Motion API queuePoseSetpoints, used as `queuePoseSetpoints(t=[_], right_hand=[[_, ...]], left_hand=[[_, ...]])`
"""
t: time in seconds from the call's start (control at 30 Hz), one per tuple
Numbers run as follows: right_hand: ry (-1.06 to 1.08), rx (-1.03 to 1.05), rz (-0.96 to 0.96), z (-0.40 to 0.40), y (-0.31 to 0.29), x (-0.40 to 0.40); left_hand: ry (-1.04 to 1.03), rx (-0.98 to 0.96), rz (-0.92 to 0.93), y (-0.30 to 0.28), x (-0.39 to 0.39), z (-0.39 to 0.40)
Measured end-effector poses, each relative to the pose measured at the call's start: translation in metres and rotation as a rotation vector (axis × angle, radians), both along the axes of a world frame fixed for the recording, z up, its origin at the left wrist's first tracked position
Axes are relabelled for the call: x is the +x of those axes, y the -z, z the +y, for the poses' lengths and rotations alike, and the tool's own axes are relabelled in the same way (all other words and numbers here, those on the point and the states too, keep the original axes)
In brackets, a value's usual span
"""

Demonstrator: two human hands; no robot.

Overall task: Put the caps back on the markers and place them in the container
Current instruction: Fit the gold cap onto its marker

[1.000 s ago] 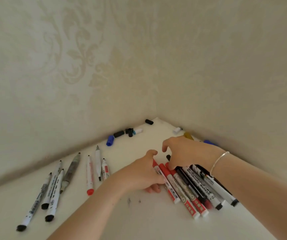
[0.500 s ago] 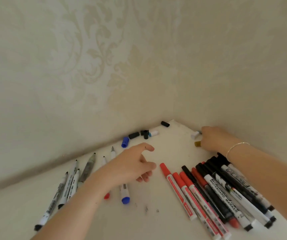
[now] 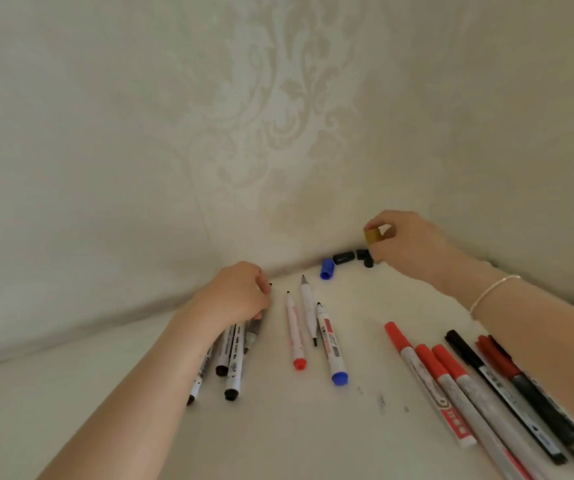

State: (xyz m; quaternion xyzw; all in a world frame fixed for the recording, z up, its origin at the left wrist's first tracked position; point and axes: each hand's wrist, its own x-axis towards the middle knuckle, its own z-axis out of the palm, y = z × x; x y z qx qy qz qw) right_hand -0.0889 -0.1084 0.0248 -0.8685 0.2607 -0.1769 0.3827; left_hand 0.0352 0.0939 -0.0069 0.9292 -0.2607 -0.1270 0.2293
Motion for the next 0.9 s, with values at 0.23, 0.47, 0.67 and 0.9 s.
queuePoseSetpoints(t=[0.23,0.47,0.67,0.9], right_hand=[[-0.082,0.430,-0.076,0.051,0.012,0.037],[-0.018,0.552,-0.161,0.062,0.014,0.043],[0.049,0.617,-0.294,0.060,0.013,0.046],[0.186,0.720,-0.491,0.053,0.008,0.050]], left_hand=[[-0.038,0.062,-0.084,0.005,0.014,0.015],[-0.006,0.239,-0.266,0.018,0.006,0.003],[0.014,-0.045,-0.232,0.015,-0.008,-0.005],[0.081,-0.307,-0.220,-0.006,-0.023,-0.008]])
